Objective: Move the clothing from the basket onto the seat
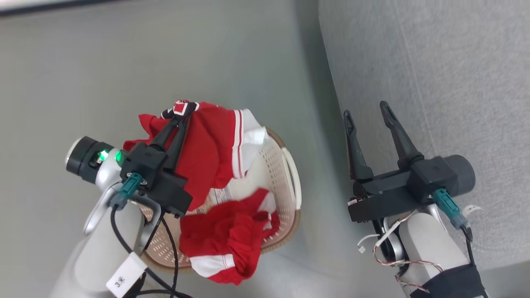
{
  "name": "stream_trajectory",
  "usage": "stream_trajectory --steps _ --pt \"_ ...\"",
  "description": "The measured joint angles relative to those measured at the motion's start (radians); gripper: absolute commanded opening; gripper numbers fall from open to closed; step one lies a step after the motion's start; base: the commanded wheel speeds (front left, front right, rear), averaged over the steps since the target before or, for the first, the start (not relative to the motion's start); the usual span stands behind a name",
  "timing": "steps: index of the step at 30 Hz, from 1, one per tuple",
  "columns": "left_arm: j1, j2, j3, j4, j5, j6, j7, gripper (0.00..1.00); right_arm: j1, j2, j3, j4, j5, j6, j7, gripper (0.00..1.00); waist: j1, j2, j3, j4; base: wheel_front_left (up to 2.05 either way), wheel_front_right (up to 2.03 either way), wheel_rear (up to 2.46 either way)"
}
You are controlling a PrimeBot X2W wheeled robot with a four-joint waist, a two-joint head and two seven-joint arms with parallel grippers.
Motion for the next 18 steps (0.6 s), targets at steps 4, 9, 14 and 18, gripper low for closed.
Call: stream_trajectory --steps 4,9,14,18 --pt "-0.001 0.005 0.005 -0.031 -0.005 -0.001 0.000 0.00 -0.016 -0.001 0.007 0.046 0.000 0.026 0.000 1.00 0.0000 -0.0001 -0.057 0.015 0.00 0.00 0.00" --pt "-0.007 -0.002 0.004 -0.052 -0.037 -0.001 0.000 0.00 -0.016 -0.001 0.010 0.095 0.002 0.043 0.000 1.00 0.0001 -0.0001 -0.129 0.032 0.00 0.00 0.00" --pt "-0.011 -0.012 0.000 -0.054 -0.053 -0.008 0.000 0.00 -0.014 -0.003 0.016 0.136 0.007 0.070 0.000 1.00 0.0001 0.0000 -0.200 0.050 0.00 0.00 0.00" --pt "-0.023 -0.022 -0.002 -0.053 -0.066 -0.008 0.000 0.00 -0.010 -0.007 0.032 0.174 0.007 0.100 0.000 1.00 0.0000 -0.0001 -0.271 0.066 0.00 0.00 0.00"
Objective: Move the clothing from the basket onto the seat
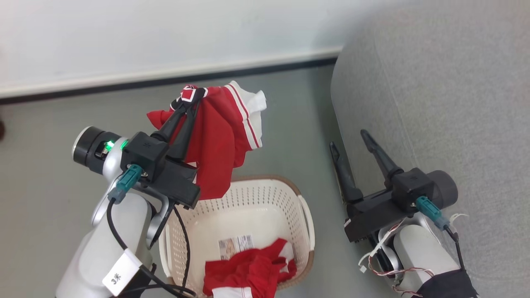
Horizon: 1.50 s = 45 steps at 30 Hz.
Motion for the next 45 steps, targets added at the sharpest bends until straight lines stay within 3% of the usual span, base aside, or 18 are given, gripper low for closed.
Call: stream_trajectory --steps 9,16,28,45 --pt "-0.001 -0.015 -0.014 0.030 -0.034 0.000 0.020 0.00 0.012 -0.012 0.037 0.074 0.000 0.058 0.000 1.00 0.0001 0.0000 -0.128 0.017 0.00 0.00 0.00" --pt "0.001 -0.066 -0.059 0.058 -0.042 -0.001 0.046 0.00 0.035 -0.023 0.077 0.145 0.011 0.089 0.000 1.00 0.0000 0.0000 -0.227 0.028 0.00 0.00 0.00" --pt "0.049 -0.091 -0.134 -0.040 -0.051 -0.001 0.097 0.00 0.062 -0.020 0.126 0.222 0.046 0.103 0.000 1.00 0.0000 0.0000 -0.353 0.064 0.00 0.00 0.00" --pt "0.060 -0.097 -0.197 -0.174 -0.059 -0.001 0.179 0.00 0.016 -0.007 0.262 0.319 0.116 0.109 0.000 1.00 0.0002 0.0002 -0.362 0.111 0.00 0.00 0.00"
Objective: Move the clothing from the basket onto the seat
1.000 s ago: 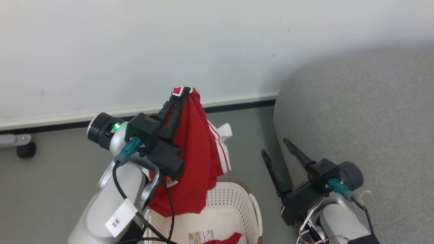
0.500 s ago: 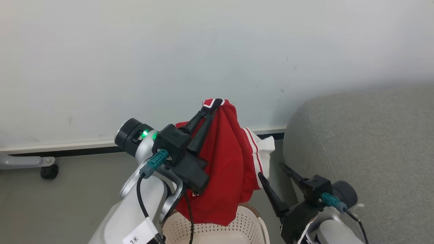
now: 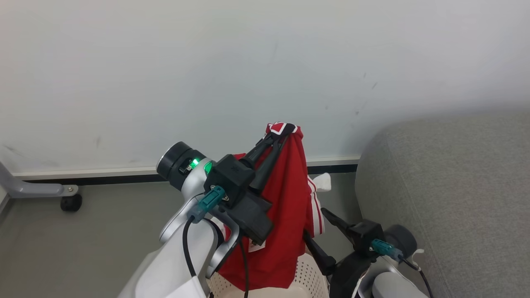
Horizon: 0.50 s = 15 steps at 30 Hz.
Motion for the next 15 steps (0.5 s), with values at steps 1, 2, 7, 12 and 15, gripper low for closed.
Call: stream_trajectory --steps 1,2,7,12,15 --pt "0.000 0.000 -0.003 -0.009 0.000 0.000 0.005 0.00 -0.003 0.001 0.008 0.005 0.002 0.000 0.000 1.00 0.0000 -0.0001 0.001 0.003 0.00 0.00 0.00" --pt "0.000 0.000 -0.007 -0.018 0.000 0.000 0.009 0.00 -0.011 0.002 0.015 0.013 0.009 0.000 0.000 1.00 0.0000 -0.0001 0.002 0.006 0.00 0.00 0.00" --pt "0.003 -0.001 -0.017 -0.056 -0.005 0.000 0.026 0.00 -0.086 0.002 0.035 0.056 0.031 0.001 0.000 1.00 0.0000 0.0000 0.008 0.018 0.00 0.00 0.00" --pt "0.003 0.000 -0.018 -0.082 -0.007 0.000 0.041 0.00 -0.134 0.002 0.100 0.086 0.063 0.001 0.000 1.00 0.0000 0.0000 0.017 0.025 0.00 0.00 0.00" --pt "0.003 0.000 -0.021 -0.087 -0.009 0.000 0.044 0.00 -0.148 0.002 0.135 0.089 0.074 0.001 0.000 0.36 0.0000 0.0000 0.020 0.027 0.00 0.00 0.00"
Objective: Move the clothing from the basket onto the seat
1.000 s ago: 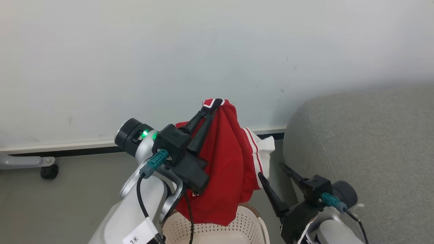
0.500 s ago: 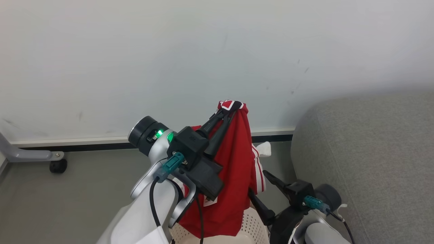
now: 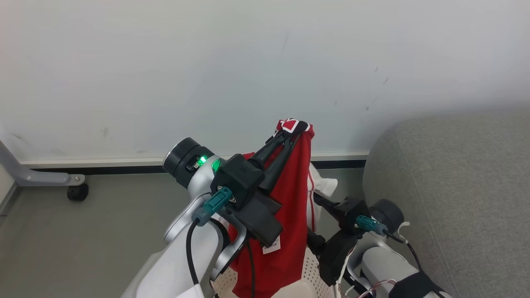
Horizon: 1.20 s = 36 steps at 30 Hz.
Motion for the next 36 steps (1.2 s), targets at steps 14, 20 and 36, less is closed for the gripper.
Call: stream_trajectory --steps 14,20,36 --pt "0.069 0.044 0.085 0.013 -0.050 0.030 0.016 0.00 -0.056 -0.001 0.028 -0.020 0.088 0.000 0.000 0.00 0.0000 0.0000 0.023 -0.035 0.00 0.00 0.00" --pt "0.126 0.056 0.130 0.033 -0.064 0.065 -0.005 1.00 -0.087 -0.044 -0.015 -0.034 0.109 0.000 0.000 0.00 0.0000 0.0001 0.027 -0.079 0.00 0.00 0.00" --pt "0.251 0.049 0.134 0.063 -0.097 0.091 -0.073 1.00 -0.133 -0.179 -0.123 -0.129 0.089 -0.034 0.000 0.00 0.0000 0.0000 0.031 -0.245 0.00 0.00 0.00"
